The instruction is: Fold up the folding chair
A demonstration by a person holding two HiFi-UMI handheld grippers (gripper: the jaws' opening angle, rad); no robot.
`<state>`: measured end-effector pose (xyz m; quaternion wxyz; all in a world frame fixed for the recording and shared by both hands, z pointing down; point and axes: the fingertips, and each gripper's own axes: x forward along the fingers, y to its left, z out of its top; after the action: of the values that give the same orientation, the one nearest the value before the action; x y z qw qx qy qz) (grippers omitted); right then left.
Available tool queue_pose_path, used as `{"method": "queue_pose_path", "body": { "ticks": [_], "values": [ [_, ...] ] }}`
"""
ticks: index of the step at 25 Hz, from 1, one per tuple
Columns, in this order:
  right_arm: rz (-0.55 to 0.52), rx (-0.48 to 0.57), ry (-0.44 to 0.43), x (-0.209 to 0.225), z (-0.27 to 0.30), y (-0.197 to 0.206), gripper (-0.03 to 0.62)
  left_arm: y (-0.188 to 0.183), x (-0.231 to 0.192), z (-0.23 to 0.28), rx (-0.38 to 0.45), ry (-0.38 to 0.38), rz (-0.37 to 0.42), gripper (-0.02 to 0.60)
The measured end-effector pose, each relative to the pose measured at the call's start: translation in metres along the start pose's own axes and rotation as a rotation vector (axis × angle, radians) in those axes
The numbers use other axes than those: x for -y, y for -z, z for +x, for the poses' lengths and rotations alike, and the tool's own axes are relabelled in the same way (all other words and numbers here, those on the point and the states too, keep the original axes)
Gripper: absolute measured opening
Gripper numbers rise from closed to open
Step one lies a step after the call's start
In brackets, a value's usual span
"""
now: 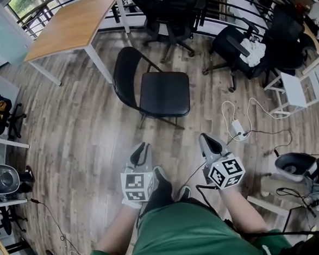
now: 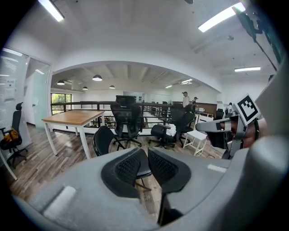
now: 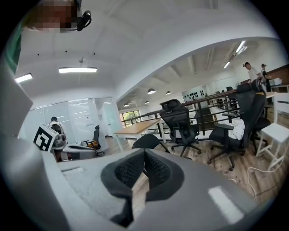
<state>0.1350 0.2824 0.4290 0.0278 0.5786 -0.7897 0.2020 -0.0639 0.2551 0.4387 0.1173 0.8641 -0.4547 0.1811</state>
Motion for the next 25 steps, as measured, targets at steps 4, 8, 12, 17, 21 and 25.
{"method": "queue_pose_path", "body": {
  "ticks": [4,8,12,17,21,25],
  "values": [
    [-0.007,-0.015,0.000,-0.011,0.042,-0.009,0.003,-0.010,-0.033,0.024,-0.003,0.027,0.000,0.059],
    [-0.003,-0.028,0.012,-0.021,0.072,-0.014,0.003,-0.011,-0.057,0.040,-0.011,0.064,-0.006,0.060],
    [0.016,-0.035,0.030,-0.027,0.093,-0.015,0.003,-0.010,-0.080,0.052,-0.022,0.086,-0.006,0.058],
    [0.045,-0.047,0.039,-0.027,0.112,-0.008,0.003,-0.008,-0.102,0.063,-0.040,0.087,0.000,0.060],
    [0.059,-0.038,0.045,-0.022,0.122,-0.009,0.003,-0.006,-0.111,0.073,-0.055,0.087,0.004,0.060],
    [0.077,-0.033,0.046,-0.009,0.131,-0.009,0.003,-0.009,-0.111,0.089,-0.062,0.085,0.002,0.060]
  ]
}}
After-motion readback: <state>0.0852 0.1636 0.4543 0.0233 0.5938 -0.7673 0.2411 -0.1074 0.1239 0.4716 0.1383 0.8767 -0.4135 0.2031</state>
